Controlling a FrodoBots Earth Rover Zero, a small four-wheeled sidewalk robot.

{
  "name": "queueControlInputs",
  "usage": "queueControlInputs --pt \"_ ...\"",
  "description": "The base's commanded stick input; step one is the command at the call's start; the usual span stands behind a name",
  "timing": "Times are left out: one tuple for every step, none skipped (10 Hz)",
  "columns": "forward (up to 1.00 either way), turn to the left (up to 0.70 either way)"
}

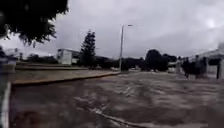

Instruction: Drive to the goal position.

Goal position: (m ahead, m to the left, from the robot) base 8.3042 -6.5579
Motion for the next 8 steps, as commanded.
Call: queueControlInputs --pt "0.5 0.0" --pt "0.5 0.0" --pt "0.5 0.0" --pt "0.5 0.0" --pt "0.5 0.0" --pt "0.5 0.0" --pt "0.5 0.0" --pt "0.5 0.0"
